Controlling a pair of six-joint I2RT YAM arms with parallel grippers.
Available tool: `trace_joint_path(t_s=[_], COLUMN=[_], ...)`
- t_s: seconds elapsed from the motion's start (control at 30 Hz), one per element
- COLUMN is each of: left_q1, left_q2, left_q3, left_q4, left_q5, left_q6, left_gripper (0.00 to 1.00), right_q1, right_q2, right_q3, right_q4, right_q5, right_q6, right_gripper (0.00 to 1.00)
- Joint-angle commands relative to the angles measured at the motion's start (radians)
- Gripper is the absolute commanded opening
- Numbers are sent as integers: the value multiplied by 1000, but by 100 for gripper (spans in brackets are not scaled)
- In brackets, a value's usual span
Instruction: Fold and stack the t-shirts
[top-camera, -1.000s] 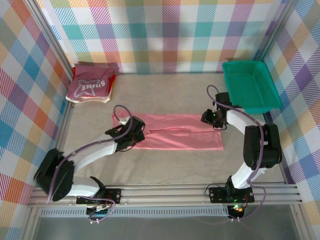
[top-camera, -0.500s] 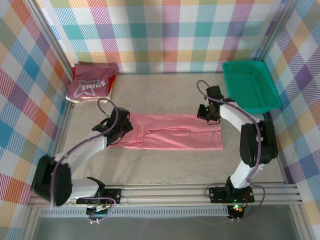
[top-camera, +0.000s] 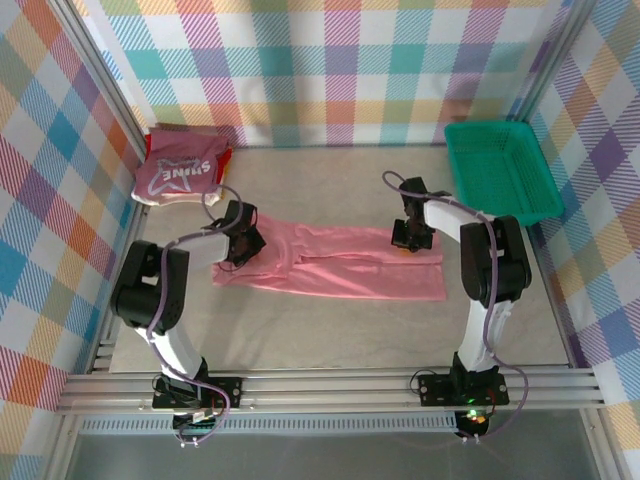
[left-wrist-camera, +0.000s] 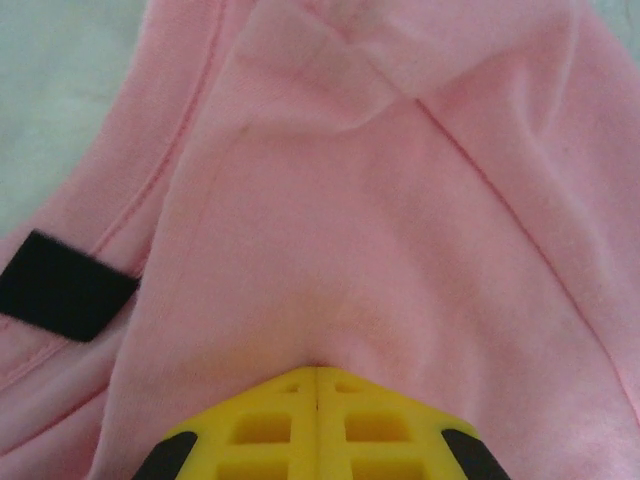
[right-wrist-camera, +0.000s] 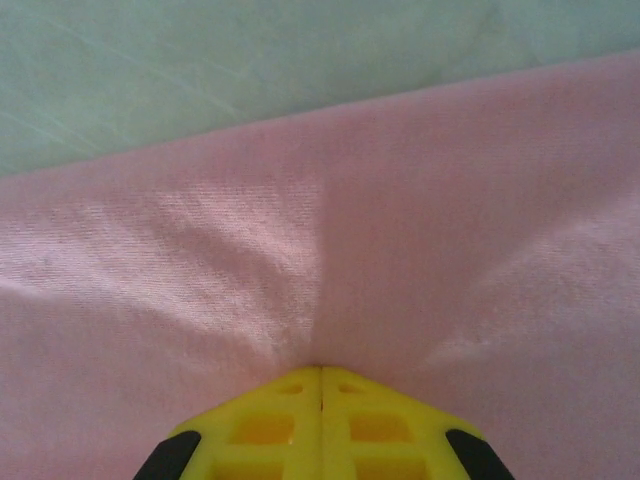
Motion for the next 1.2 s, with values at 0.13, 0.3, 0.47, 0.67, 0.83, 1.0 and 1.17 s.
trace_joint_path(t_s=[0.13,0.3,0.47,0.67,0.83,1.0,1.17], left_q1=[6,-23,-90,-106,-92,-51,-65], left_q2=[271,504,801,1036,866,349,77], left_q3=[296,693,1272,1772,1672,954,539], left_q4=[-57,-192,-376,-447,-514,-166,-69], left_q5=[84,126,143,222,138,39,10], left_q6=[77,148,247,261,332,304,233], left_gripper=[0,0,0,0,0,0,0], right_q1=[18,103,263,444,438,381,357], right_q2=[-113,-209,-289,-329,-407,-466,-369], right_q3=[-225,-341,-446,-451,-396,-335,-182], right_q4=[-48,-58,-14,85,42,15,9], right_q5=[-53,-107,-218,-272,-169,-121,-125], right_q6=[86,145,245,311,294,225,105], right_gripper=[0,2,3,5,6,10,11])
